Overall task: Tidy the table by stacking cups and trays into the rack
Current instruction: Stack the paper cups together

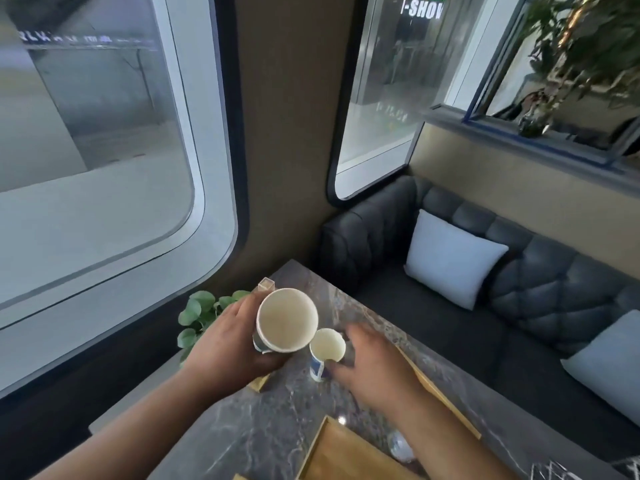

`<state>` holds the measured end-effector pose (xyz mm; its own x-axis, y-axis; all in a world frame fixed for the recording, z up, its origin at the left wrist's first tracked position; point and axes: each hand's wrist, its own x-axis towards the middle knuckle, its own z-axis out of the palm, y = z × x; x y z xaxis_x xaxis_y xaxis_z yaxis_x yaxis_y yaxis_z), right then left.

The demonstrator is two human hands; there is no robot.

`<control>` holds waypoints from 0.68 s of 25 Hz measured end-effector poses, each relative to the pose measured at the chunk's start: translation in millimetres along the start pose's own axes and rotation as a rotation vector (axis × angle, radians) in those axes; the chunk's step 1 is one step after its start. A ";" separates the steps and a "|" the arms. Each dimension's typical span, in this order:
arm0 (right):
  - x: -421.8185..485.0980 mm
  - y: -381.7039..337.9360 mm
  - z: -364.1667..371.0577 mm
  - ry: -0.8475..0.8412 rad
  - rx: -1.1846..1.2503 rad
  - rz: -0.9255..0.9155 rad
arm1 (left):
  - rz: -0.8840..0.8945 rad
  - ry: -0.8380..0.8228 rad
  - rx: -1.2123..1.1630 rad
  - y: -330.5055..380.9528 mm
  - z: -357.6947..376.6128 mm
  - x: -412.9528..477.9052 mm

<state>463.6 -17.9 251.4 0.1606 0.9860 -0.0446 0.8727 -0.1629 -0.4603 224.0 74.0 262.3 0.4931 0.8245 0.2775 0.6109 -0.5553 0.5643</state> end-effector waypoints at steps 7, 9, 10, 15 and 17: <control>82.5 43.5 80.9 -0.159 -0.070 0.218 | -0.139 -0.118 -0.107 -67.0 26.9 2.4; 97.3 46.9 98.5 -0.210 -0.087 0.273 | -0.149 -0.159 -0.103 -74.9 31.5 0.8; 102.4 48.9 106.5 -0.232 -0.101 0.293 | -0.155 -0.175 -0.099 -78.5 33.4 -0.1; 105.8 55.2 132.7 -0.217 -0.165 0.268 | -0.169 -0.222 -0.086 -84.0 37.5 -0.5; 100.6 55.0 130.1 -0.174 -0.152 0.252 | -0.153 -0.236 -0.082 -81.3 39.0 2.1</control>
<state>467.7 77.0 106.2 0.3105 0.9030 -0.2971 0.8762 -0.3931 -0.2789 199.5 116.7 186.7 0.5351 0.8448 0.0014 0.6420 -0.4077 0.6493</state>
